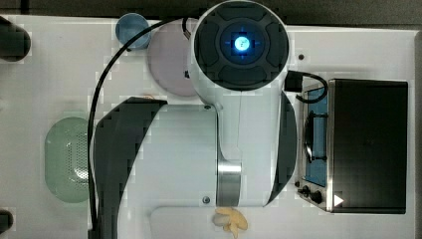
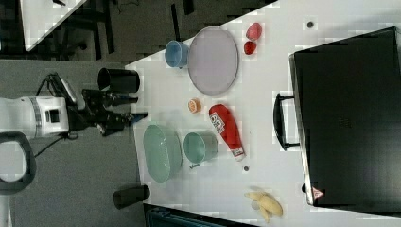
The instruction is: Pick Ketchup from the table and place it in strainer.
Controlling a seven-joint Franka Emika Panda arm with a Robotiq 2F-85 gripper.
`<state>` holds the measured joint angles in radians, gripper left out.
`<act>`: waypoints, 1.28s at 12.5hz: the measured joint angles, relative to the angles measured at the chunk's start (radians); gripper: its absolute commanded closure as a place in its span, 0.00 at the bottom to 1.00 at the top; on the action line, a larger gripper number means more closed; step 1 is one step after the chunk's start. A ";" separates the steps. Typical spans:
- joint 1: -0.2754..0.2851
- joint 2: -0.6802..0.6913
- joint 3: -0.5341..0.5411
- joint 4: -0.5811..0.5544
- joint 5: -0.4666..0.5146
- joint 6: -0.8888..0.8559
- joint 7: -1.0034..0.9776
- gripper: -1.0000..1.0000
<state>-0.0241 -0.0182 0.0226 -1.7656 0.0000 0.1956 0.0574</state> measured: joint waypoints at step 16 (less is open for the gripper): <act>-0.091 0.044 0.140 -0.410 0.028 0.311 -0.765 0.00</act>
<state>-0.1153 0.0254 0.1631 -2.1758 0.0277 0.5063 -0.7080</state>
